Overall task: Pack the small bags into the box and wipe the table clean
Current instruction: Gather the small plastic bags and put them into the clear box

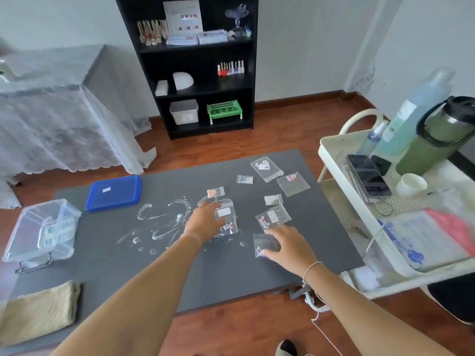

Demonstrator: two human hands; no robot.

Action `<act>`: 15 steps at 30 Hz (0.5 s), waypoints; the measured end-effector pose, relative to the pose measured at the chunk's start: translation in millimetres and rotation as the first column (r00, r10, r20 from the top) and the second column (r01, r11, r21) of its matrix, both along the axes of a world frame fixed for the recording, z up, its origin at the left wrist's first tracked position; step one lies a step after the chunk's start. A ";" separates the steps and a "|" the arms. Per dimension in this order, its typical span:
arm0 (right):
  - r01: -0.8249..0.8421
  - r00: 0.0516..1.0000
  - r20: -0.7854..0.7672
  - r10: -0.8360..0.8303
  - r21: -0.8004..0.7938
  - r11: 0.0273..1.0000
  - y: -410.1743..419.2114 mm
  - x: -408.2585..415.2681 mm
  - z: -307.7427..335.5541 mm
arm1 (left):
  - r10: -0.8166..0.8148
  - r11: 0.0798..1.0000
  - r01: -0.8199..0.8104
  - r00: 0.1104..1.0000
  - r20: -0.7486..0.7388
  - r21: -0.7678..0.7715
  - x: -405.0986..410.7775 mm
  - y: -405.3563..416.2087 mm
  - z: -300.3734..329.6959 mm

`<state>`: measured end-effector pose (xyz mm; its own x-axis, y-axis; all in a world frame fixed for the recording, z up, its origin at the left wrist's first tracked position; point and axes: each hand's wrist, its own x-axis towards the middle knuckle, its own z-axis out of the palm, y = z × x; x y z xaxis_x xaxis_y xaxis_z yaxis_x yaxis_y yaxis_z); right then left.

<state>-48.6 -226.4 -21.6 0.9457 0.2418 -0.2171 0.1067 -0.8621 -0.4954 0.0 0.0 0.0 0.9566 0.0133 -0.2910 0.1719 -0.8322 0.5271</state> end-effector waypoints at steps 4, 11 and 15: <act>-0.055 0.998 -0.004 0.055 -0.130 0.990 1.7 1.0 -7.7 | 0.034 0.997 -0.031 0.999 -0.031 0.073 7.6 -0.7 -2.6; 0.002 0.999 -0.039 -0.007 -0.134 0.991 4.4 3.5 -16.2 | -0.015 0.981 0.028 0.997 -0.073 0.192 27.7 4.1 -4.2; 0.018 0.998 -0.058 -0.025 -0.117 0.993 5.0 4.6 -15.4 | -0.031 0.968 0.052 0.996 -0.087 0.247 33.5 5.9 -8.1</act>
<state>-44.0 -221.4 -37.0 0.9351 0.1912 -0.2985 0.0606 -0.9159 -0.3968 33.5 5.9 -8.1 0.9310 0.0561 -0.3608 0.1684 -0.9427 0.2879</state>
